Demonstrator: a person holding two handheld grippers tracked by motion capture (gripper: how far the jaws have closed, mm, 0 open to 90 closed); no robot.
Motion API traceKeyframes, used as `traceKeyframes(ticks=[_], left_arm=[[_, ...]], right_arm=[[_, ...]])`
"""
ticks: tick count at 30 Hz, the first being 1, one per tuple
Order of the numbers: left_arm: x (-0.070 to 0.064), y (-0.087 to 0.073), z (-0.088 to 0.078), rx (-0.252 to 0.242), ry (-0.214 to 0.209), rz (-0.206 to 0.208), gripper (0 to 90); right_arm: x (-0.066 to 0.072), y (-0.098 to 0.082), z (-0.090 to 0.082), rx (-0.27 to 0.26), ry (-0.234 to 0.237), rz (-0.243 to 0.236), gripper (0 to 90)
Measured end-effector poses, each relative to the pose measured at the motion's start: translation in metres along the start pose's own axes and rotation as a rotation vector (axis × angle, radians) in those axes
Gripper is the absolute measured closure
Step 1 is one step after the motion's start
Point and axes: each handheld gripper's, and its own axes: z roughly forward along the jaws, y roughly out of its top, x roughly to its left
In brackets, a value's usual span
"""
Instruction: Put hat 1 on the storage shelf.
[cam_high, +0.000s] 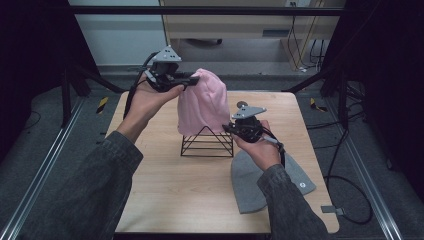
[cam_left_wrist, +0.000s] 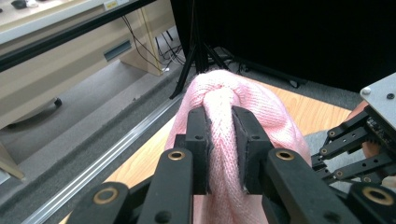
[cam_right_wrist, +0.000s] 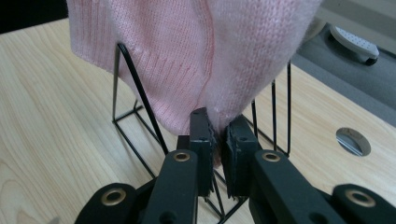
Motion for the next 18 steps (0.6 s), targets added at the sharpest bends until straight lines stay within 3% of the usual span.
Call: traceKeyframes(ticks=[7,18], left_arm=[[-0.006,-0.008,0.01,0.006,-0.02,0.008,76.8],[-0.017,-0.022,0.02,0.031,-0.041,0.024,76.4]], right_arm=[[0.0,-0.012,0.004,0.027,-0.024,-0.015,83.5],[0.001,-0.032,0.009,0.064,-0.021,-0.005,83.5]])
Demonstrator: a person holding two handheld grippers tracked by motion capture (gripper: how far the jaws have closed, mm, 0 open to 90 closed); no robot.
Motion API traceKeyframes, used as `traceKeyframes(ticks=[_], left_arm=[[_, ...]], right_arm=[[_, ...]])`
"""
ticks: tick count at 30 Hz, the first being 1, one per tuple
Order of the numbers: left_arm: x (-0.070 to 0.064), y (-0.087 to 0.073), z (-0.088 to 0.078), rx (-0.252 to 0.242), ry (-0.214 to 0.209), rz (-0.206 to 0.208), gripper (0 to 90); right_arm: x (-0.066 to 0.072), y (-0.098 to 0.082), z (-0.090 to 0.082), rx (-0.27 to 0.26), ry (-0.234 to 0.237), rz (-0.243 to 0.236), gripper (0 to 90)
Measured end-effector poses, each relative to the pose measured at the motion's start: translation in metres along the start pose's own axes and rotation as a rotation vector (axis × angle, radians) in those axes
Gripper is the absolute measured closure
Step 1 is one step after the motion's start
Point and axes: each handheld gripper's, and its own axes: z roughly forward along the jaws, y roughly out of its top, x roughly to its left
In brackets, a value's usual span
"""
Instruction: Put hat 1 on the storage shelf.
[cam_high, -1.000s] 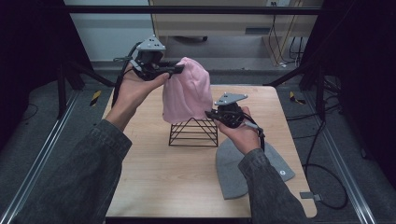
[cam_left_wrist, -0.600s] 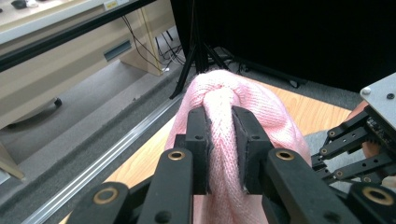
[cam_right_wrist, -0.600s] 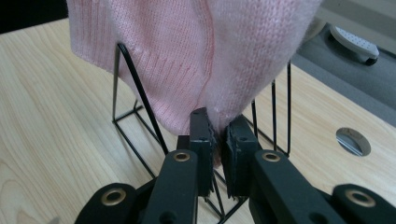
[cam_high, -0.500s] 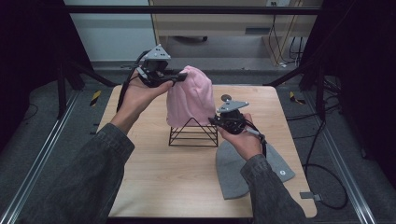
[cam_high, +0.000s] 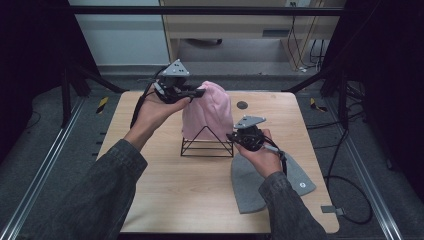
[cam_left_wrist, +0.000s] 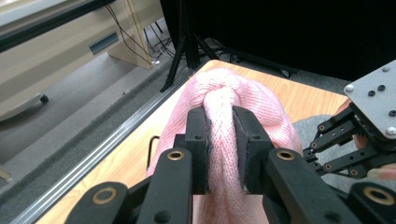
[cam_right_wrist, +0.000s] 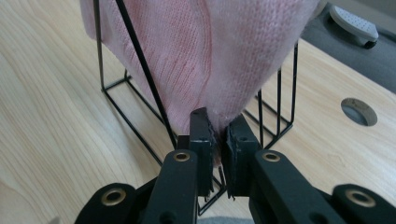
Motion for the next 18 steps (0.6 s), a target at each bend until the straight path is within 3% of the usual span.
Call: traceKeyframes(ticks=[3,14,16,18], left_arm=[[-0.006,-0.007,0.005,0.028,0.0,0.025,76.3],[-0.012,-0.026,0.011,0.05,-0.017,0.013,76.8],[-0.013,-0.03,0.013,0.054,-0.018,0.013,76.9],[-0.015,-0.034,0.013,0.057,-0.023,0.006,77.0]], right_arm=[[-0.001,-0.008,0.005,0.036,-0.008,-0.012,83.4],[-0.003,-0.021,0.016,0.087,0.004,0.006,82.7],[-0.004,-0.023,0.017,0.096,0.009,0.008,81.0],[-0.003,-0.023,0.016,0.099,0.009,0.014,71.2]])
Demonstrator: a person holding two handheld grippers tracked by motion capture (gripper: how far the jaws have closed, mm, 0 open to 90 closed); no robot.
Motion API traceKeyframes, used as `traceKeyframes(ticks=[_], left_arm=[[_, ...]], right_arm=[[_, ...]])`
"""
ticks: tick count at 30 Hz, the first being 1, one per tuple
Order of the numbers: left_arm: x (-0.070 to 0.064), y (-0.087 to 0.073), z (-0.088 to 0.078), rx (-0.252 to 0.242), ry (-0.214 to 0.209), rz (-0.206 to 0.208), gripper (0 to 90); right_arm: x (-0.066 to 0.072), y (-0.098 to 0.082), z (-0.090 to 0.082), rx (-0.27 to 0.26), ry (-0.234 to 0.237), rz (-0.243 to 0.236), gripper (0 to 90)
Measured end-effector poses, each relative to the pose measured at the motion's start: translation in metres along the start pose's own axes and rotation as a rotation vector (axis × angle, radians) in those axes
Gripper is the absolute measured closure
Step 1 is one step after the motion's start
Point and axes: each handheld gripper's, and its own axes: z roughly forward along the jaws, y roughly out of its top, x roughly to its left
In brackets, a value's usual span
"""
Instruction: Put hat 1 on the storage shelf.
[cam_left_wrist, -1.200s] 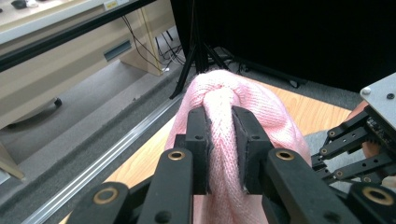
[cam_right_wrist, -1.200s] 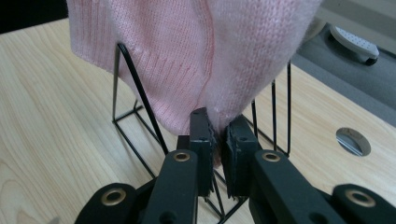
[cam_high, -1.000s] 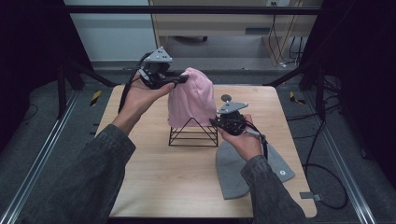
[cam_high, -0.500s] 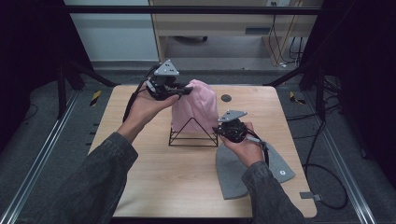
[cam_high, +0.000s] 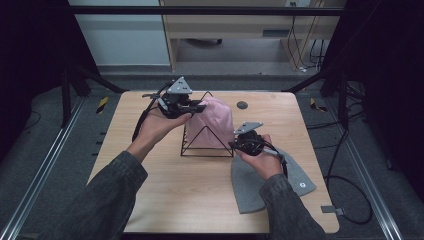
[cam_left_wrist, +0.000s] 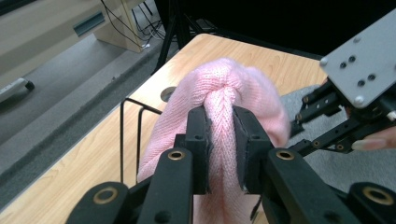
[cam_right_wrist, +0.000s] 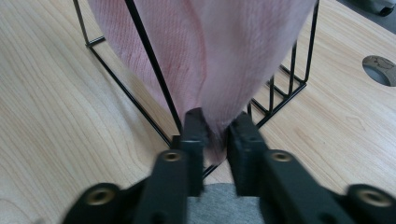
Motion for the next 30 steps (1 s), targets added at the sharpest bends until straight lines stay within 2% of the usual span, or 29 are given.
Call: traceKeyframes(ticks=[2,3,5,9,12,17,21,27,30], left_arm=[[-0.001,-0.003,0.001,0.013,-0.002,0.004,77.1],[-0.001,-0.003,0.001,0.013,-0.002,0.004,77.1],[-0.004,-0.007,0.003,0.02,-0.004,0.008,77.1],[-0.005,-0.012,0.004,0.017,-0.008,-0.005,77.1],[-0.007,-0.015,0.004,0.027,-0.007,0.003,77.1],[-0.006,-0.021,0.006,0.049,-0.014,0.005,77.0],[-0.006,-0.027,0.008,0.063,-0.022,0.005,76.6],[-0.007,-0.034,0.008,0.053,-0.029,-0.018,75.5],[-0.008,-0.035,0.008,0.049,-0.028,-0.027,71.6]], right_arm=[[0.001,0.001,-0.004,-0.01,-0.006,0.005,64.0],[0.001,0.001,-0.004,-0.01,-0.006,0.005,64.0],[0.002,0.002,-0.013,-0.023,-0.016,0.008,56.9],[0.001,0.0,-0.021,-0.024,-0.039,0.012,52.8],[-0.004,-0.004,-0.025,-0.016,-0.057,0.026,50.2],[-0.017,-0.012,-0.03,-0.007,-0.095,0.066,45.7],[-0.029,-0.02,-0.032,0.022,-0.133,0.1,41.9],[-0.046,-0.038,-0.037,0.06,-0.172,0.158,43.0],[-0.057,-0.048,-0.04,0.091,-0.183,0.203,44.3]])
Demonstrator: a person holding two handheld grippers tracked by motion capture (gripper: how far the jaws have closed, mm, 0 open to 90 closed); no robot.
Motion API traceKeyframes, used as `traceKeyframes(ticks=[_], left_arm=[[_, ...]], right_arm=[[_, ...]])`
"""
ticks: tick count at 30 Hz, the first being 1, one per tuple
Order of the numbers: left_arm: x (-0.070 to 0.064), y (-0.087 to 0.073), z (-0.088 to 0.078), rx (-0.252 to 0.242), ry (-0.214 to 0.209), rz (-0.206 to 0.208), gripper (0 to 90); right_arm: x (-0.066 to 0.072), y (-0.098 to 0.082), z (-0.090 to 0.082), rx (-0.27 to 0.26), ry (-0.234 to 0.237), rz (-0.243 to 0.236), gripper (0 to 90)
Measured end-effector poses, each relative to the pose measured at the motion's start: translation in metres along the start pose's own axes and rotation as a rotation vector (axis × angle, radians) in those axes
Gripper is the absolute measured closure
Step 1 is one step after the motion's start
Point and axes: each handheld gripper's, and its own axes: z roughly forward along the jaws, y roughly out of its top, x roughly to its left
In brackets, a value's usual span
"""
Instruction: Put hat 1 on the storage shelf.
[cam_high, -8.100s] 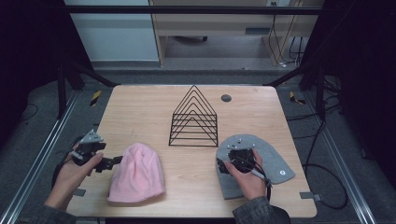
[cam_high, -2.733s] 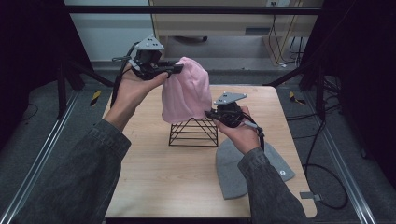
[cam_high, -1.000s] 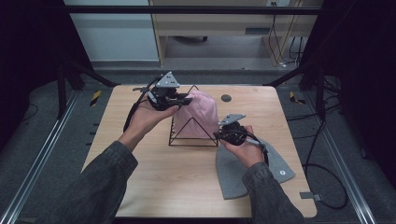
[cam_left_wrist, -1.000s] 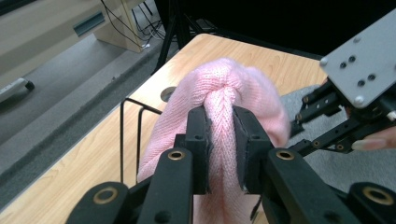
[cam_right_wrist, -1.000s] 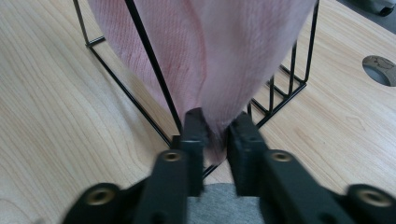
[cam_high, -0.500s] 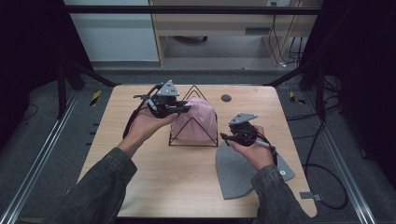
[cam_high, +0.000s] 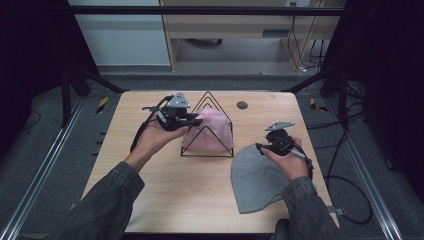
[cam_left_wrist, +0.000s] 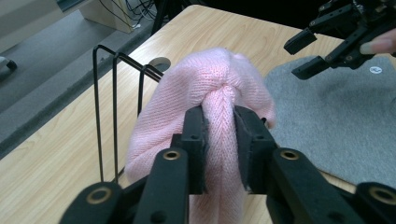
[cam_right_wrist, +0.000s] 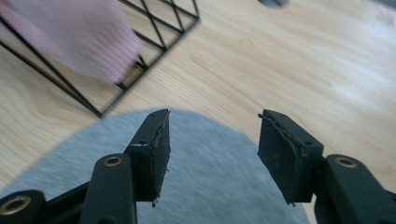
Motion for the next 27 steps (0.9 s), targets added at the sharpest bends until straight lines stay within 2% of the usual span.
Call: traceKeyframes(ticks=[3,7,11,16,24,27], left_arm=[[-0.002,0.0,-0.003,-0.016,0.007,-0.023,61.2],[-0.006,-0.001,-0.009,-0.016,0.02,-0.03,40.2],[-0.009,-0.007,-0.017,-0.04,0.017,-0.05,26.9],[-0.012,-0.019,-0.028,-0.048,0.014,-0.075,18.7],[-0.014,-0.038,-0.043,-0.056,0.025,-0.101,17.0],[-0.014,-0.046,-0.047,-0.073,0.02,-0.129,17.0]], right_arm=[[-0.01,-0.006,0.001,0.022,-0.002,0.037,46.1],[-0.024,-0.016,0.009,0.08,0.007,0.091,43.4],[-0.035,-0.023,0.015,0.112,-0.003,0.109,42.0],[-0.041,-0.028,0.022,0.141,0.0,0.114,39.3],[-0.045,-0.033,0.027,0.175,0.005,0.104,39.4],[-0.044,-0.033,0.027,0.176,0.004,0.102,40.6]])
